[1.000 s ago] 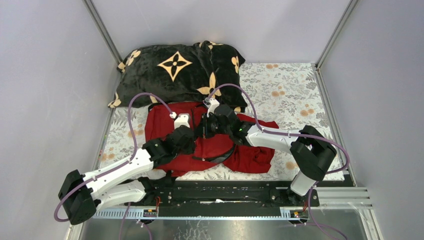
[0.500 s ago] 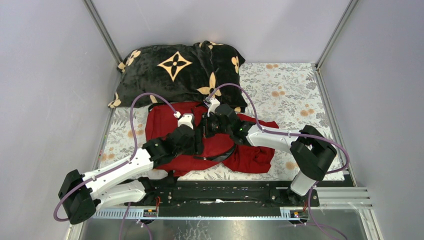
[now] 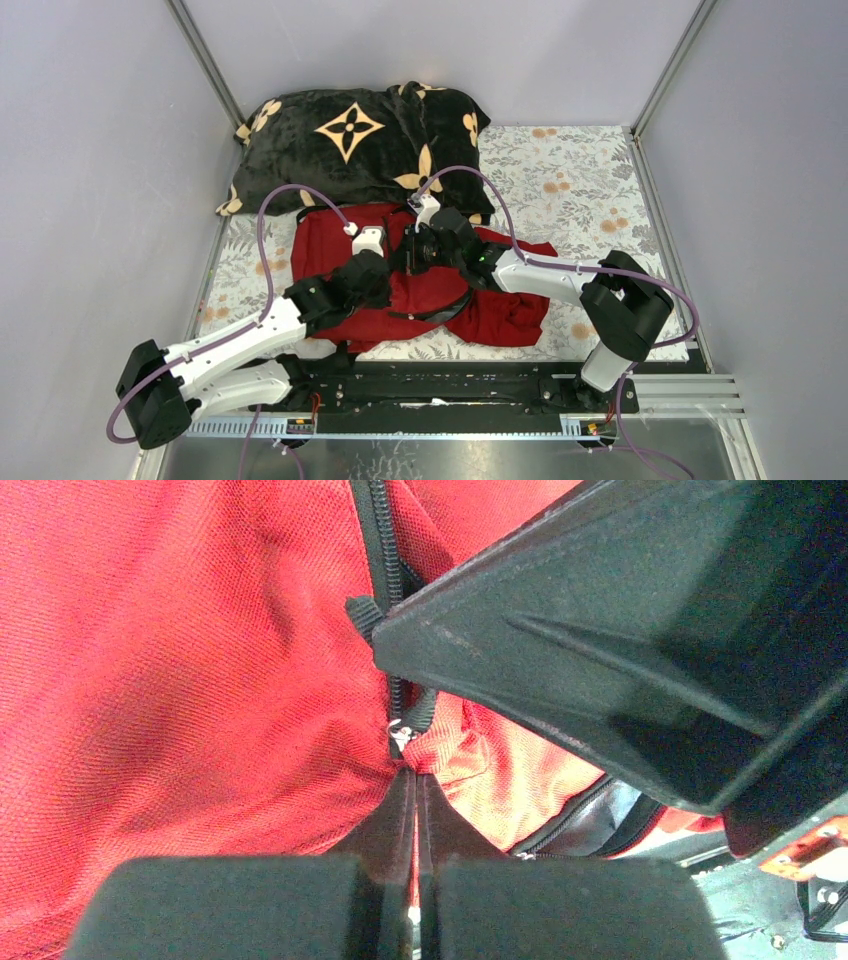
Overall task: Pack the student bag
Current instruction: Zip the student bag at the center of the board.
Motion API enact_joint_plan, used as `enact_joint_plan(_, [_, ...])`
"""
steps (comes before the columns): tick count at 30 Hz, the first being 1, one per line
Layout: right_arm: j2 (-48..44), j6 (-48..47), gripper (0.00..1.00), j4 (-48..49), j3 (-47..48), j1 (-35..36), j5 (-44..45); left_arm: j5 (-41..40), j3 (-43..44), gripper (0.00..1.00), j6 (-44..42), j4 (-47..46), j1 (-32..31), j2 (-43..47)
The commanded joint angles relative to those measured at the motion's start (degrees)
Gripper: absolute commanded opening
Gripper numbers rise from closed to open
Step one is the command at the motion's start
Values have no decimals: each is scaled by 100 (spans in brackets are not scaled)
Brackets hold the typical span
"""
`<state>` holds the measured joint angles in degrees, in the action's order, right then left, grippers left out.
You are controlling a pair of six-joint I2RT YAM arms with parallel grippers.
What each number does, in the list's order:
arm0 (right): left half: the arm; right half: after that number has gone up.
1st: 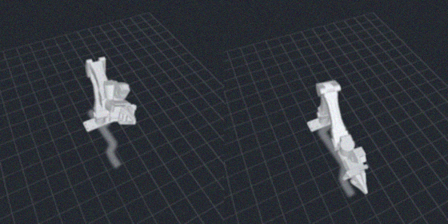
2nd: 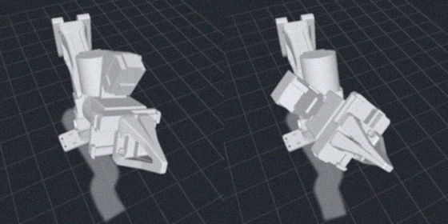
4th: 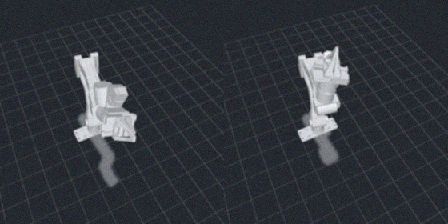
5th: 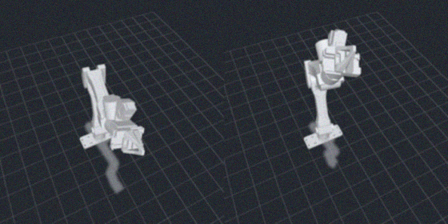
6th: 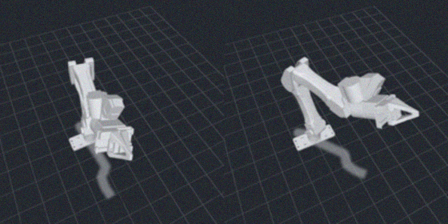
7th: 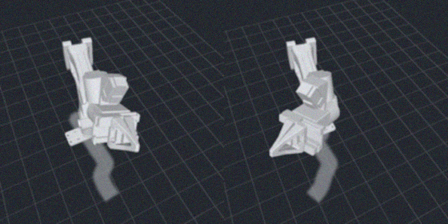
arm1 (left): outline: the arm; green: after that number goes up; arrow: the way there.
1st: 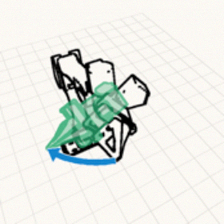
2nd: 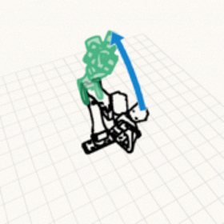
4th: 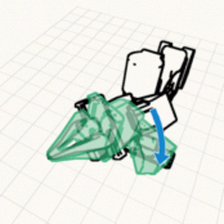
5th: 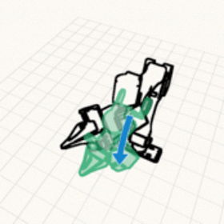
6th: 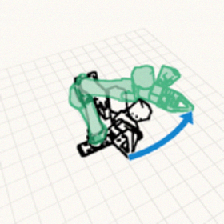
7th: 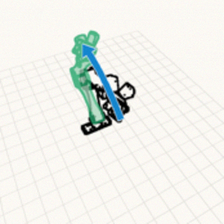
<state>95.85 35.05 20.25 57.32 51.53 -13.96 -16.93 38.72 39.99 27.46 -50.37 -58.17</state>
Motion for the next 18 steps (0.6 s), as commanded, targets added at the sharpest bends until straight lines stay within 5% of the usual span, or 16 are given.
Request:
enact_joint_plan(1, [-219,-93,0,283,179,-60,256,42,-7,0,0,-23,-36,92])
enact_joint_plan(18, [477,-318,0,29,1152,-501,737,864,-296,0,63,199,-39,473])
